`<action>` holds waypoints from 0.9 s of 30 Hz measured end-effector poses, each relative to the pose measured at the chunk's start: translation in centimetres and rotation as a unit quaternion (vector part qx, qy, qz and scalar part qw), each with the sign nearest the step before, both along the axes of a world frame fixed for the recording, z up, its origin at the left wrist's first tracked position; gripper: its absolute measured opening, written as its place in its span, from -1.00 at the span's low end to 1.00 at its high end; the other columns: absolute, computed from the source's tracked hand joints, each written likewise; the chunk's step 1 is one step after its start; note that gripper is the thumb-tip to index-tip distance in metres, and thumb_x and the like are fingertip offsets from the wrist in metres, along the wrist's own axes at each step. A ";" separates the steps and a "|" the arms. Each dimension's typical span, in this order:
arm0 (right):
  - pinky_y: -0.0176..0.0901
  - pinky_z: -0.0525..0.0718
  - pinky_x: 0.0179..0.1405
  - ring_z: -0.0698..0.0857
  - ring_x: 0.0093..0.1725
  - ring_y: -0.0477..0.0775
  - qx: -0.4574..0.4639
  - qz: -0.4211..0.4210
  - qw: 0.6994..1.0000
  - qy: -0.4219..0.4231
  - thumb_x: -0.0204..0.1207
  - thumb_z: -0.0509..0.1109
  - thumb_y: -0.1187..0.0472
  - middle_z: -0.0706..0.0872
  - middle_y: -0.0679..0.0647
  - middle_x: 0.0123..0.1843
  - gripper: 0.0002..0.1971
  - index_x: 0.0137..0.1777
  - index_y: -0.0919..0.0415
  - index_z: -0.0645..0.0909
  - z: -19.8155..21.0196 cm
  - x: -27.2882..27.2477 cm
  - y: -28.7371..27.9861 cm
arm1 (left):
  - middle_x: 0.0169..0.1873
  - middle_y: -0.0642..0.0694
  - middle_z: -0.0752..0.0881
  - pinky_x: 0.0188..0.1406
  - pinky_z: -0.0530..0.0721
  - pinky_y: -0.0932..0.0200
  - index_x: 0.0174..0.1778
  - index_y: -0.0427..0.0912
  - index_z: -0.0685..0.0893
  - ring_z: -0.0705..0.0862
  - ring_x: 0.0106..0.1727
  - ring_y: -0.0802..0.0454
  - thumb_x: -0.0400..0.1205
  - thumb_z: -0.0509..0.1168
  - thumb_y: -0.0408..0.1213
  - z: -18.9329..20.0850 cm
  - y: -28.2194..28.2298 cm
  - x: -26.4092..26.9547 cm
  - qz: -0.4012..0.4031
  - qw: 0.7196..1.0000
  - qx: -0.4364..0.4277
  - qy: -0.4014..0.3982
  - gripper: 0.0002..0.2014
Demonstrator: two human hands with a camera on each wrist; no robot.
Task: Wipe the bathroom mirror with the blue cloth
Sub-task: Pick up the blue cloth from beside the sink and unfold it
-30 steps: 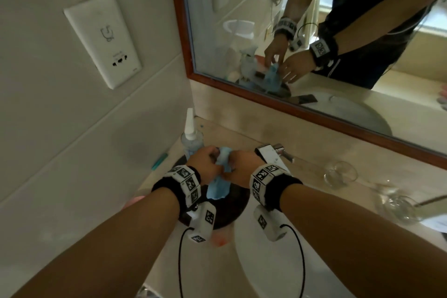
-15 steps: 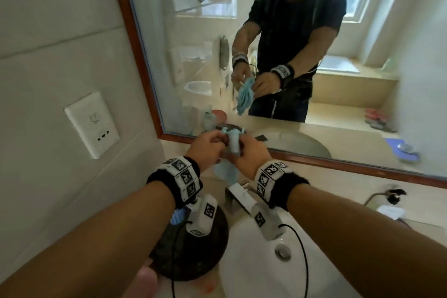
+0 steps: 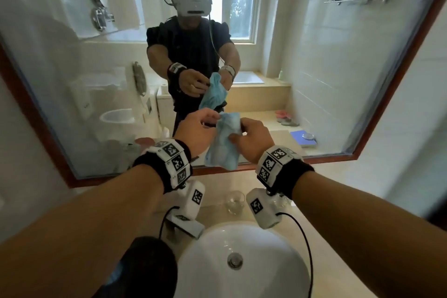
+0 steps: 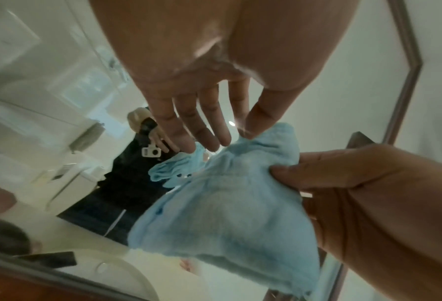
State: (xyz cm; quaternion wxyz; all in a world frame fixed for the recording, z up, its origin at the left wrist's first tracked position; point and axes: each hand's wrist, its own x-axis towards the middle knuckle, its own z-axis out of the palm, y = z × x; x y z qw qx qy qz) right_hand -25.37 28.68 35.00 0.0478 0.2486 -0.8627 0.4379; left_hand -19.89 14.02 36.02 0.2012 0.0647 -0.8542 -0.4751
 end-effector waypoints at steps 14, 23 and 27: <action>-0.22 0.48 -0.21 0.64 -0.15 0.11 -0.041 -0.123 0.991 0.041 0.52 0.34 0.27 0.74 0.12 -0.11 -0.82 0.05 0.27 0.70 4.6 -5.5 13.6 | 0.19 0.01 0.71 0.14 0.46 0.32 0.26 0.01 0.68 0.64 0.16 0.10 0.53 0.44 -0.29 4.7 10.9 -7.8 -0.002 0.983 -0.175 0.059 -0.63; 0.13 0.72 0.00 0.72 -0.06 0.18 -0.089 -0.140 0.985 0.052 0.44 0.26 0.09 0.75 0.05 -0.08 -0.89 -0.07 -0.10 0.57 8.3 -12.9 22.8 | 0.22 -0.02 0.69 0.22 0.67 -0.04 0.21 0.01 0.71 0.66 0.16 -0.03 0.42 0.54 -0.10 9.1 18.6 -14.9 0.102 0.943 -0.284 0.137 -0.58; 0.04 0.74 -0.07 0.71 -0.06 0.18 -0.119 -0.133 0.982 0.068 0.54 0.27 0.22 0.74 0.14 -0.04 -0.82 0.07 0.16 0.64 9.9 -15.4 25.7 | 0.23 0.09 0.66 0.22 0.68 -0.08 0.19 0.10 0.67 0.62 0.26 0.01 0.31 0.52 0.02 10.1 20.6 -17.3 0.116 0.937 -0.296 0.145 -0.50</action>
